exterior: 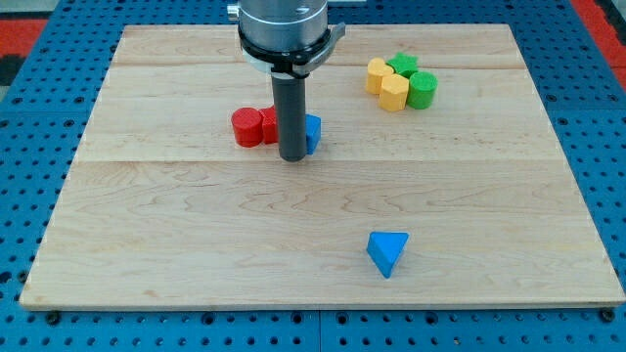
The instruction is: Move green circle towards bottom right
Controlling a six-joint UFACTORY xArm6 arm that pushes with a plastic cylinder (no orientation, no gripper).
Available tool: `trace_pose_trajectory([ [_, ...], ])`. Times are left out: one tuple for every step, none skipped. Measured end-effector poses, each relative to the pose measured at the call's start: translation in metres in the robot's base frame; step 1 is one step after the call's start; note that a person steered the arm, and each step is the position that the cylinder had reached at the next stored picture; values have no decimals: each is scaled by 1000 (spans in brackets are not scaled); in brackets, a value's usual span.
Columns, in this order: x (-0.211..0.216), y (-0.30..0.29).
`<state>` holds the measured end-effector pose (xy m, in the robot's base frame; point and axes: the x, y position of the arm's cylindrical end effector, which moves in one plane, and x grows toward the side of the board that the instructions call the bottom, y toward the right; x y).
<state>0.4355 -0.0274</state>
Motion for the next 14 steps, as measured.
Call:
trace_pose_trajectory([
  [0, 2],
  [8, 72],
  [14, 126],
  [14, 162],
  [14, 193],
  [14, 219],
  [14, 230],
  [25, 237],
  [39, 238],
  [44, 238],
  [48, 240],
  [52, 243],
  [55, 245],
  [56, 246],
])
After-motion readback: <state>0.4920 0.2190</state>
